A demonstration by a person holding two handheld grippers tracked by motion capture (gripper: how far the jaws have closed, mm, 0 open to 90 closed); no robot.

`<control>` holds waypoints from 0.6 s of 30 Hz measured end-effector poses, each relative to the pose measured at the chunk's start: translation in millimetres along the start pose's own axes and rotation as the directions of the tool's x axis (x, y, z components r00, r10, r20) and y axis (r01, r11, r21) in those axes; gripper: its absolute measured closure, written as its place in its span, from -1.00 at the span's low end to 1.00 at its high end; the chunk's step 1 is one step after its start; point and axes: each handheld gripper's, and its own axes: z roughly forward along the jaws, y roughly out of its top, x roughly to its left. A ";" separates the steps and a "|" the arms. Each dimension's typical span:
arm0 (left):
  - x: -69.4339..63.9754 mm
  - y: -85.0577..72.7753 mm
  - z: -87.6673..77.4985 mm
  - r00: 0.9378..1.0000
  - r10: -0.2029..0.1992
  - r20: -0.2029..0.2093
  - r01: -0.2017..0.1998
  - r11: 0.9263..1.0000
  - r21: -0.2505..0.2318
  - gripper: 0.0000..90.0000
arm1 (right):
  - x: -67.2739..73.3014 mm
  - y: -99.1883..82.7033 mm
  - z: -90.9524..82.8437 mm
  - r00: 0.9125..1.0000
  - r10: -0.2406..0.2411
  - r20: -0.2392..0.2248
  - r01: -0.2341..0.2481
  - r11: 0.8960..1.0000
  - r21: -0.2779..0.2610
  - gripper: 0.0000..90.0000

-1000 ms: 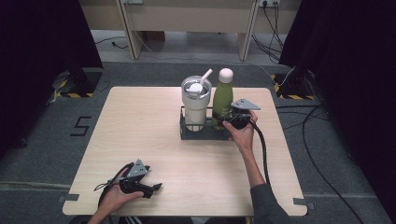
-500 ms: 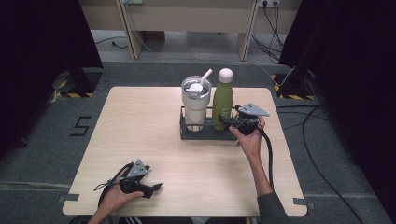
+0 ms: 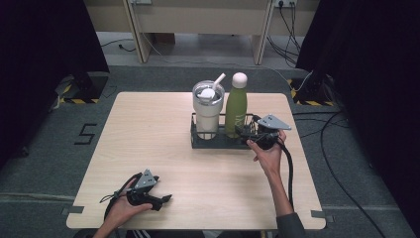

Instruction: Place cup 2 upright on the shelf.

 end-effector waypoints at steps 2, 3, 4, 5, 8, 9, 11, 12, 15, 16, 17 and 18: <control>0.0 0.0 0.0 1.000 0.000 0.000 0.000 1.000 0.000 -0.70 | 1.8 -1.8 -3.8 1.000 0.000 0.005 0.000 1.000 0.004 -0.67; 0.0 0.0 0.0 1.000 0.000 0.000 0.000 1.000 0.000 -0.70 | 2.4 -2.6 -5.4 1.000 -0.008 0.009 0.008 1.000 0.003 -0.67; 0.0 0.0 0.0 1.000 0.000 0.000 0.000 1.000 0.000 -0.70 | 3.4 -3.4 -7.1 1.000 -0.009 0.008 0.009 1.000 0.002 -0.67; 0.0 0.0 0.0 1.000 0.000 0.000 0.000 1.000 0.000 -0.70 | 3.8 -4.1 -8.8 1.000 -0.015 0.007 0.015 1.000 0.003 -0.67; 0.0 0.0 0.0 1.000 0.000 0.000 0.000 1.000 0.000 -0.70 | 6.4 -6.0 -14.0 1.000 -0.011 0.003 0.011 1.000 -0.001 -0.67; 0.0 0.0 0.0 1.000 0.000 0.000 0.000 1.000 0.000 -0.70 | 6.9 -6.5 -15.6 1.000 -0.012 0.002 0.012 1.000 -0.005 -0.67; 0.0 0.0 0.0 1.000 0.000 0.000 0.000 1.000 0.000 -0.70 | 8.6 -7.1 -18.8 1.000 -0.009 -0.003 0.009 1.000 0.000 -0.67; -0.1 0.0 0.0 1.000 0.000 0.000 0.000 1.000 0.000 -0.70 | 9.5 -7.5 -19.9 1.000 -0.009 -0.005 0.009 1.000 0.002 -0.67; -0.1 0.0 0.0 1.000 0.000 0.000 0.000 1.000 0.000 -0.70 | 11.7 -10.1 -22.9 1.000 -0.015 -0.012 0.015 1.000 0.009 -0.67; 0.0 0.0 0.0 1.000 0.000 0.000 0.000 1.000 0.000 -0.70 | 12.1 -11.3 -24.0 1.000 -0.015 -0.014 0.015 1.000 0.008 -0.67; 0.0 0.0 0.0 1.000 0.000 0.000 0.000 1.000 0.000 -0.70 | 12.7 -12.2 -24.8 1.000 -0.011 -0.017 0.012 1.000 0.007 -0.67; 0.0 0.0 0.0 1.000 0.000 0.000 0.000 1.000 0.000 -0.70 | 13.1 -13.7 -26.2 1.000 -0.012 -0.017 0.012 1.000 0.006 -0.67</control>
